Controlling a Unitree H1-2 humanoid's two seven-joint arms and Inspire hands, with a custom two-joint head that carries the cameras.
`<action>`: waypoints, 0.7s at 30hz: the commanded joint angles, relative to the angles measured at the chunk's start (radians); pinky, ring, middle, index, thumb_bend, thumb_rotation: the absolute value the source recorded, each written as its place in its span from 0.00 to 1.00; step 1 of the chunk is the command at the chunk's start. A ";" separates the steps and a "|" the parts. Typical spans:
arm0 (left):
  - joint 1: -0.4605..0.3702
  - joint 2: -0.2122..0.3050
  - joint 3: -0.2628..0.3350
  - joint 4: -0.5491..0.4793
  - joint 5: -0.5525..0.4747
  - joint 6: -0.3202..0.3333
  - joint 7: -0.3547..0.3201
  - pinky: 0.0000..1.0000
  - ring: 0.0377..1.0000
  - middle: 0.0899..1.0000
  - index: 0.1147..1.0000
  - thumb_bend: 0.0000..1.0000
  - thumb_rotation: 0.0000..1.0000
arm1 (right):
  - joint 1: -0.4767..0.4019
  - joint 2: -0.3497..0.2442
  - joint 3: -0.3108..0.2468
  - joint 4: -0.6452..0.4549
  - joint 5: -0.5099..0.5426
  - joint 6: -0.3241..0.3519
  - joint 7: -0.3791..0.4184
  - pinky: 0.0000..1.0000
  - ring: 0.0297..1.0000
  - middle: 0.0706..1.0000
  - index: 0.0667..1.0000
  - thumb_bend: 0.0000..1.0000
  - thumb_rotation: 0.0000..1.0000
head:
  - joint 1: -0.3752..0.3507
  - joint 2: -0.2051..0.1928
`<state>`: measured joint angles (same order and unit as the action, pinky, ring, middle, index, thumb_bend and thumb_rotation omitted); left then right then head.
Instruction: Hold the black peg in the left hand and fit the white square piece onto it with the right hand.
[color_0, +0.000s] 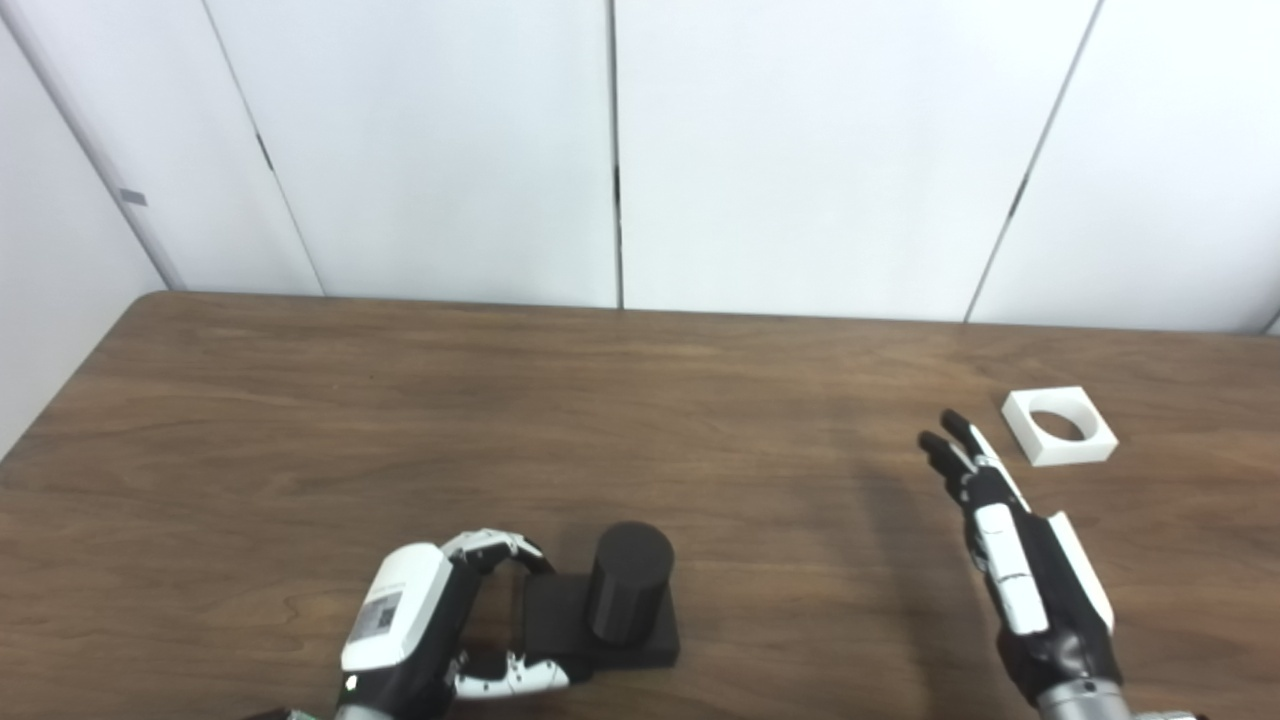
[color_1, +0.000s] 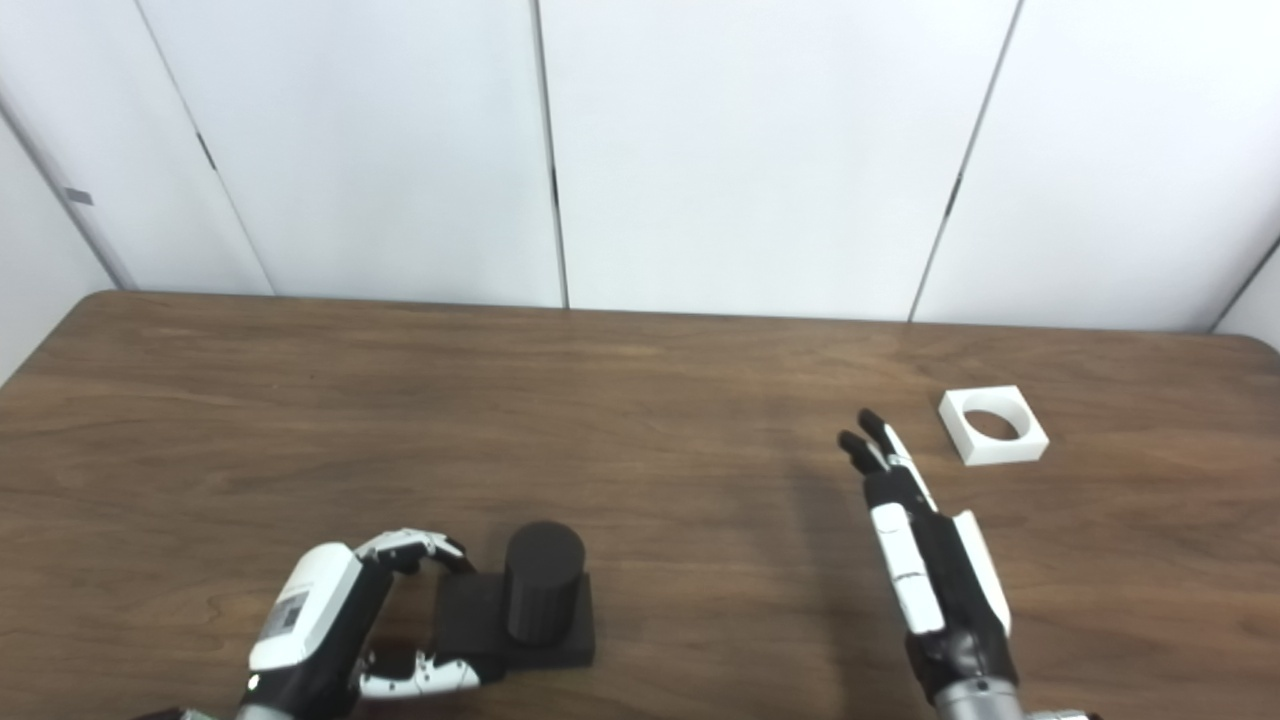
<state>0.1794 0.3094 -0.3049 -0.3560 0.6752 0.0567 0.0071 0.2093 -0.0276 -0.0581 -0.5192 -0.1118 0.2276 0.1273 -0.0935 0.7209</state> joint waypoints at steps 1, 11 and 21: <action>0.051 -0.004 -0.057 0.018 -0.047 -0.065 -0.054 0.65 0.76 0.69 0.42 0.51 0.05 | 0.182 0.017 0.019 -0.063 -0.015 -0.021 -0.024 1.00 0.94 0.90 0.94 0.48 1.00 | -0.004 0.002; 0.078 -0.005 -0.104 0.068 -0.002 -0.133 -0.055 0.68 0.77 0.69 0.42 0.51 0.05 | 0.189 0.012 0.022 -0.067 -0.017 -0.035 -0.022 1.00 0.94 0.91 0.93 0.49 1.00 | -0.041 0.021; 0.065 0.010 -0.137 0.081 0.211 -0.163 0.002 0.80 0.76 0.68 0.42 0.51 0.05 | 0.183 0.015 0.005 -0.083 0.014 0.008 -0.021 1.00 0.96 0.91 0.93 0.53 1.00 | -0.076 0.021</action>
<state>0.2248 0.3074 -0.4038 -0.3148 0.8150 -0.0952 0.0483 0.2096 -0.0270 -0.0544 -0.5358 -0.1211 0.2451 0.1229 -0.1687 0.7409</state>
